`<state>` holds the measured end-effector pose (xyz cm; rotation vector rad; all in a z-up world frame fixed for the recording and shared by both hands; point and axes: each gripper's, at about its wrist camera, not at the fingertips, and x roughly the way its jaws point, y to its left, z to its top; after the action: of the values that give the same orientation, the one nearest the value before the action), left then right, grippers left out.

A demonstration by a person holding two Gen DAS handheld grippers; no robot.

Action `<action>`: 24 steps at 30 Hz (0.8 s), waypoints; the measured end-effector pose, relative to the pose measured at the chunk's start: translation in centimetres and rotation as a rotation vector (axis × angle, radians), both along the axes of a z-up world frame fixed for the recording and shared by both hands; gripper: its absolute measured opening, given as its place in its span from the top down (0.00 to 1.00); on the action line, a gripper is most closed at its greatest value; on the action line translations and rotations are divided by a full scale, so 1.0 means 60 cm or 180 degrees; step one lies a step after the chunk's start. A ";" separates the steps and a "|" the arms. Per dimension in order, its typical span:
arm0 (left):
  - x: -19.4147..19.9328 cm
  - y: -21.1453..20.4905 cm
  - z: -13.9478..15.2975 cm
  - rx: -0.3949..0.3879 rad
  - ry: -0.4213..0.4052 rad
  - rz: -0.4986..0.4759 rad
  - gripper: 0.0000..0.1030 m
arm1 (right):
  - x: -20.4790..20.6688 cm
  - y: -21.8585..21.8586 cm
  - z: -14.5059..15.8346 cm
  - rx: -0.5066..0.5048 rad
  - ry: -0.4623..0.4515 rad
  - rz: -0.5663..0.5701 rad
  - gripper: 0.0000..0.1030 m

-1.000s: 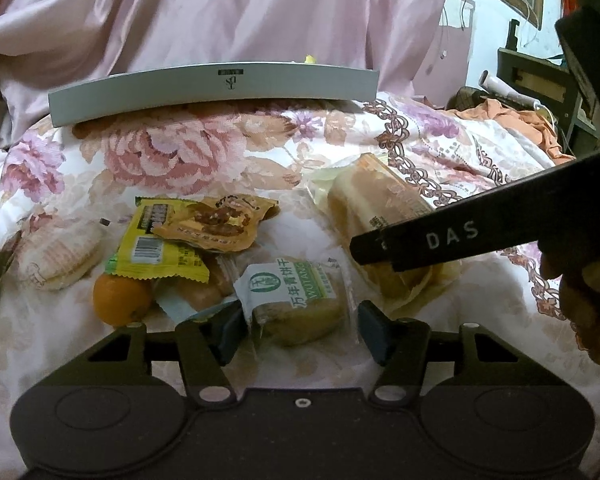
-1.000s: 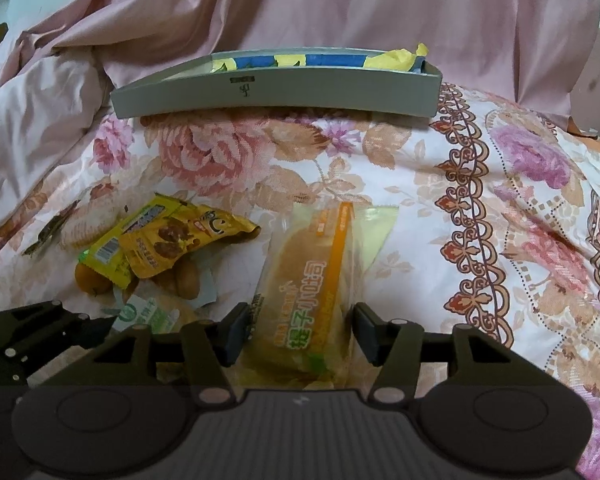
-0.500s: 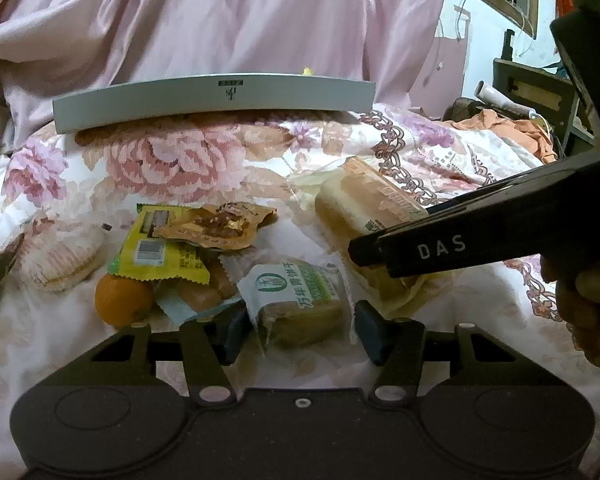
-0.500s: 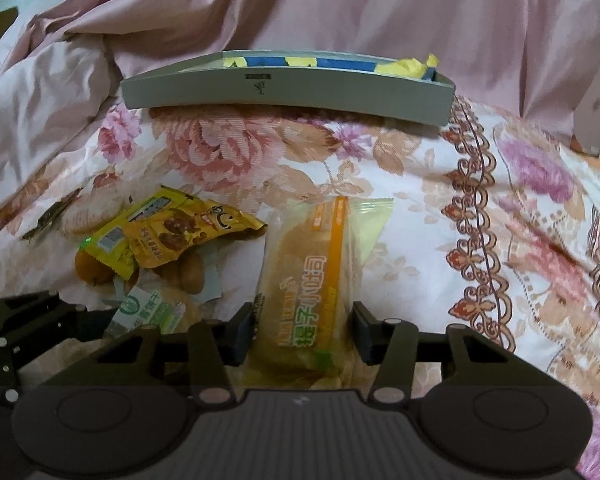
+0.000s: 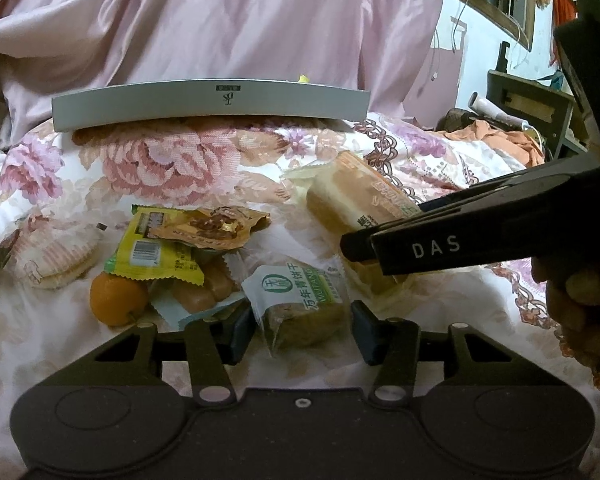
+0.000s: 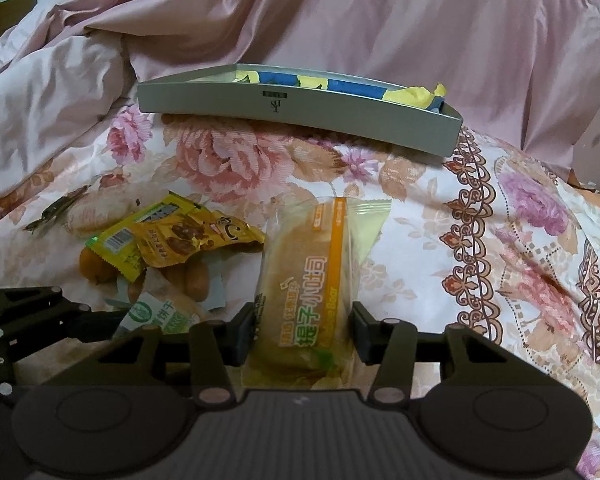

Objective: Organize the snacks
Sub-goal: 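Lift both held snacks and carry them over the grey tray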

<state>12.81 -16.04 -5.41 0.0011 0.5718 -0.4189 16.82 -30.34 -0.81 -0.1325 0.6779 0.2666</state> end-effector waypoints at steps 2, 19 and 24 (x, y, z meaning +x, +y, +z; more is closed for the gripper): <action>-0.001 0.001 0.000 -0.0028 -0.0011 -0.0012 0.49 | 0.000 -0.002 0.000 0.0019 -0.0002 -0.0011 0.48; -0.029 0.009 0.038 -0.0118 -0.0366 0.0007 0.49 | -0.018 -0.023 0.034 0.0172 -0.0429 -0.0141 0.48; -0.018 0.013 0.065 -0.0154 -0.0453 0.0137 0.49 | -0.032 -0.031 0.056 0.0197 -0.0749 -0.0195 0.48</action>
<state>11.72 -15.26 -1.52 -0.0275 0.4207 -0.3874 14.90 -32.20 2.52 -0.0821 0.4390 0.2089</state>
